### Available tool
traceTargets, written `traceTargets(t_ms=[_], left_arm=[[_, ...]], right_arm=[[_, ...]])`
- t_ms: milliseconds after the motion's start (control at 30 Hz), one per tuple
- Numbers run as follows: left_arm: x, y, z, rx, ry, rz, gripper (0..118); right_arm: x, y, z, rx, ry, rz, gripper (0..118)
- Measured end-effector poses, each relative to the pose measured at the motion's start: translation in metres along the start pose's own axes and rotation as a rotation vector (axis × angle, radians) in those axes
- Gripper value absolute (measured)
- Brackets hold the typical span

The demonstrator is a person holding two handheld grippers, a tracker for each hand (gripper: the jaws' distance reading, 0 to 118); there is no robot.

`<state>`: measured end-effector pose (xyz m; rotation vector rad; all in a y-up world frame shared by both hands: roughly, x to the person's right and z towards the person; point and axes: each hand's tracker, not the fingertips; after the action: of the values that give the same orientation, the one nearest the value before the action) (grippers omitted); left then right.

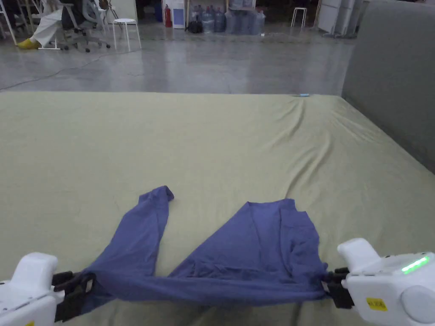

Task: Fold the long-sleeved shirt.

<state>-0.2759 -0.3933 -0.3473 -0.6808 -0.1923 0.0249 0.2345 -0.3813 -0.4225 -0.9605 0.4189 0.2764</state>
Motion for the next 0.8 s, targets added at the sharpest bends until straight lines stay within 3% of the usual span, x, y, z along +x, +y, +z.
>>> traceTargets(t_ms=[100,200,333,367,400,433,467,500,600,633,667,700,733,800], left_arm=[[-0.005,-0.038,-0.010,-0.056,-0.022,0.048,2],[-0.008,-0.055,-0.015,-0.071,-0.020,0.092,2],[-0.011,-0.047,-0.005,-0.028,-0.029,0.135,2],[-0.011,-0.040,0.000,-0.032,-0.028,0.130,3],[-0.010,-0.034,0.005,-0.029,-0.026,0.124,13],[-0.009,-0.030,0.013,-0.019,-0.026,0.113,53],[-0.008,-0.023,0.026,0.079,-0.024,0.087,94],[-0.007,-0.019,0.032,0.082,-0.008,0.082,118],[0.014,-0.004,0.054,0.038,-0.023,0.112,115],[0.015,-0.002,0.056,0.042,-0.038,0.128,113],[0.018,-0.001,0.055,0.045,-0.040,0.136,102],[0.020,-0.005,0.049,0.045,-0.026,0.137,69],[0.019,-0.007,0.048,0.041,0.005,0.133,4],[0.017,-0.008,0.039,-0.013,-0.014,0.111,0]], right_arm=[[-0.014,-0.030,-0.024,-0.112,0.008,0.044,0],[-0.022,-0.038,-0.042,-0.110,-0.030,0.072,0],[-0.012,-0.027,-0.027,-0.071,-0.006,0.005,2],[-0.011,-0.025,-0.018,-0.049,-0.010,-0.016,12],[-0.008,-0.025,-0.004,-0.017,-0.037,-0.023,35],[-0.005,-0.024,0.011,0.028,-0.042,-0.024,82],[-0.003,-0.024,0.027,0.086,-0.034,-0.030,107],[-0.001,-0.024,0.039,0.119,-0.035,-0.047,113],[0.003,-0.029,0.065,0.173,-0.068,-0.140,112],[0.003,-0.030,0.068,0.174,-0.064,-0.144,101],[0.003,-0.031,0.068,0.172,-0.068,-0.143,75],[0.002,-0.033,0.065,0.158,-0.090,-0.150,32],[0.005,-0.032,0.065,0.158,-0.075,-0.153,0],[0.005,-0.035,0.062,0.121,-0.042,-0.149,0]])
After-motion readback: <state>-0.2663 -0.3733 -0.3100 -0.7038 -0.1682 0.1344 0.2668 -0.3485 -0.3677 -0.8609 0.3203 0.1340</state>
